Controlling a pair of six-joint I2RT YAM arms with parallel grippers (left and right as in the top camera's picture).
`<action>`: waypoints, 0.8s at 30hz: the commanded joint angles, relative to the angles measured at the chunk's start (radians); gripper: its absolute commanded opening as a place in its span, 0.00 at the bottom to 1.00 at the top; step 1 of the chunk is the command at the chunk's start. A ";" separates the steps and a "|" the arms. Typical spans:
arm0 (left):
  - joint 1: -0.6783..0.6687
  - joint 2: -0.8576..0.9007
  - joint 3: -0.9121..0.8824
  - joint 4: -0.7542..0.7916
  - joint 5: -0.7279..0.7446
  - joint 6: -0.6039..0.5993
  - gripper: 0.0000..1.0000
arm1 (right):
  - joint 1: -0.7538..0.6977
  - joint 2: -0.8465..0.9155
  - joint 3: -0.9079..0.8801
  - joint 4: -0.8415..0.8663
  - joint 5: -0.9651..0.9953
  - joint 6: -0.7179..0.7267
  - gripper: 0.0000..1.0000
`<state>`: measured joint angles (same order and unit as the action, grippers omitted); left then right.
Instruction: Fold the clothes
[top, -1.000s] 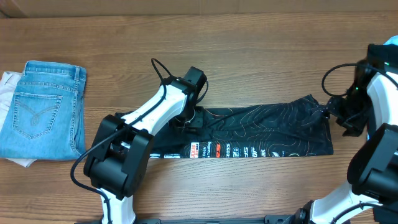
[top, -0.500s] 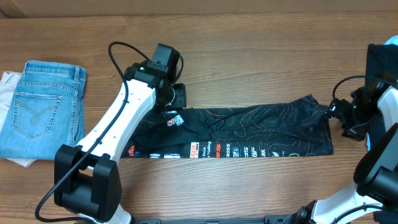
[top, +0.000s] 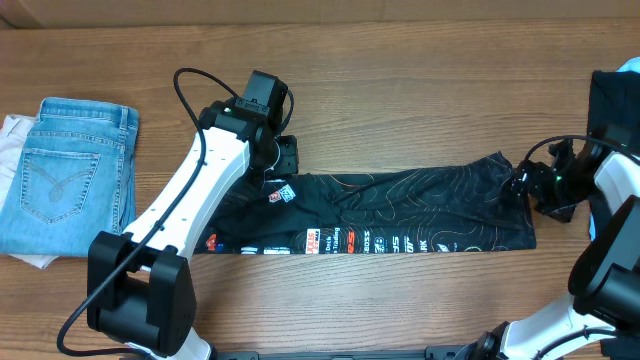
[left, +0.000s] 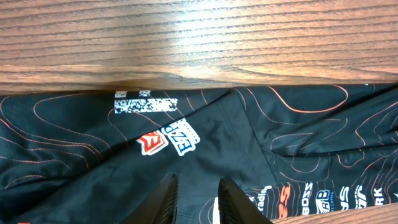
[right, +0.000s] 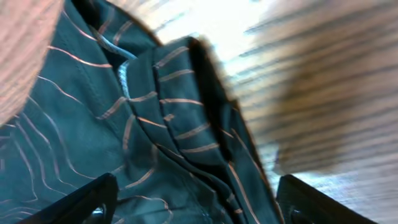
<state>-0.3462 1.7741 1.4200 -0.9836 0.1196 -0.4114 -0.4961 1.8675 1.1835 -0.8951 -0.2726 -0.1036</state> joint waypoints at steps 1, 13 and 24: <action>0.002 -0.001 0.006 -0.003 0.001 0.023 0.26 | 0.020 -0.007 -0.006 0.012 -0.025 -0.009 0.83; 0.002 -0.001 0.006 -0.007 0.001 0.023 0.26 | 0.031 -0.002 -0.061 0.101 -0.029 0.003 0.69; 0.002 -0.001 0.006 -0.007 0.001 0.023 0.26 | 0.031 -0.002 -0.092 0.149 -0.070 0.037 0.31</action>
<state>-0.3458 1.7737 1.4200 -0.9886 0.1200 -0.4110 -0.4686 1.8656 1.1011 -0.7582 -0.3233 -0.0929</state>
